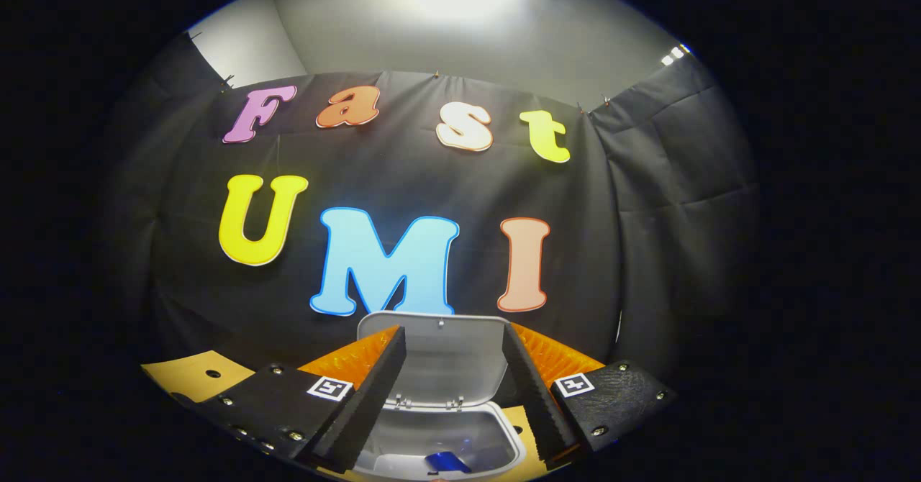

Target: Press the lid of the desktop garbage bin to open it, pick up the crumpled paper on the desktop and throw it into the bin, then pick up the pop can on the desktop and drop it into the bin, and finally close the garbage bin lid.

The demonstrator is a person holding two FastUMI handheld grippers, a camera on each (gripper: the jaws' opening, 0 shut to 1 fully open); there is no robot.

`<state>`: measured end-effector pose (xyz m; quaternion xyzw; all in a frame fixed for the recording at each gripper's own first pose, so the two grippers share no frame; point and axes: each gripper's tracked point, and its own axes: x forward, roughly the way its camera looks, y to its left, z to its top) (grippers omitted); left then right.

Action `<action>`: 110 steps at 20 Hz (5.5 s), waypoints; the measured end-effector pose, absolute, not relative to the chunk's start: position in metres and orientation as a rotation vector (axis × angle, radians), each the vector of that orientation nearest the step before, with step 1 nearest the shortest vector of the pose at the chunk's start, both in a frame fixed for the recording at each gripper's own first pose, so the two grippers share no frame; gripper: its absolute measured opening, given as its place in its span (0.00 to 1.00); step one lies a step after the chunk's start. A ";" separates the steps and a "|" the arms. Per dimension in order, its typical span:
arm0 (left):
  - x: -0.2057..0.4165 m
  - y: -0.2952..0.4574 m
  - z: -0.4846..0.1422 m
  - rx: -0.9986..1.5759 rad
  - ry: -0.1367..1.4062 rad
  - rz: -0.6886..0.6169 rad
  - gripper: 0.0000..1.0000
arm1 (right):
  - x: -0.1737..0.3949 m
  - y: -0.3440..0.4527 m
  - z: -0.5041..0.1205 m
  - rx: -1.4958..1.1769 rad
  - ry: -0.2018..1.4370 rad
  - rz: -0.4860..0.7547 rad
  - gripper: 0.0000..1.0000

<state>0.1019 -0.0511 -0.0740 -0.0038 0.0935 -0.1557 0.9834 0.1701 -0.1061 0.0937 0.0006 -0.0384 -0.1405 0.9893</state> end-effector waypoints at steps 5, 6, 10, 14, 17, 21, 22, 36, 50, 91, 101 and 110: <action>0.102 -0.046 -0.075 -0.033 0.190 -0.305 1.00 | 0.200 -0.114 0.121 -0.035 -0.093 -0.293 0.87; 0.100 -0.045 -0.076 -0.032 0.187 -0.302 0.95 | 0.206 -0.113 0.123 -0.036 -0.095 -0.287 0.87; 0.098 -0.044 -0.075 -0.024 0.170 -0.265 0.95 | 0.234 -0.106 0.119 -0.031 -0.086 -0.250 0.87; 0.092 -0.040 -0.073 -0.028 0.161 -0.229 0.95 | 0.257 -0.105 0.106 0.008 -0.066 -0.235 0.87; 0.091 -0.036 -0.075 -0.027 0.165 -0.208 1.00 | 0.271 -0.110 0.097 0.032 -0.052 -0.241 0.87; 0.090 -0.030 -0.075 -0.046 0.167 -0.193 0.95 | 0.282 -0.117 0.092 0.056 -0.043 -0.251 0.87; 0.091 -0.029 -0.075 -0.051 0.167 -0.194 0.95 | 0.284 -0.116 0.089 0.054 -0.033 -0.248 0.87; 0.076 -0.030 -0.079 -0.033 0.164 -0.179 0.95 | 0.253 -0.109 0.066 0.141 0.027 -0.166 0.86; 0.056 -0.026 -0.070 -0.021 0.157 -0.150 1.00 | 0.163 -0.088 0.009 0.151 0.092 -0.179 0.88; 0.094 -0.042 -0.110 -0.057 0.241 -0.212 1.00 | 0.152 -0.066 -0.102 0.168 0.168 -0.146 0.98; 0.079 -0.035 -0.093 -0.056 0.224 -0.164 1.00 | 0.152 -0.067 -0.096 0.168 0.148 -0.157 0.95; 0.056 -0.044 -0.067 -0.031 0.176 -0.122 1.00 | 0.115 -0.051 -0.066 0.050 0.109 -0.105 0.95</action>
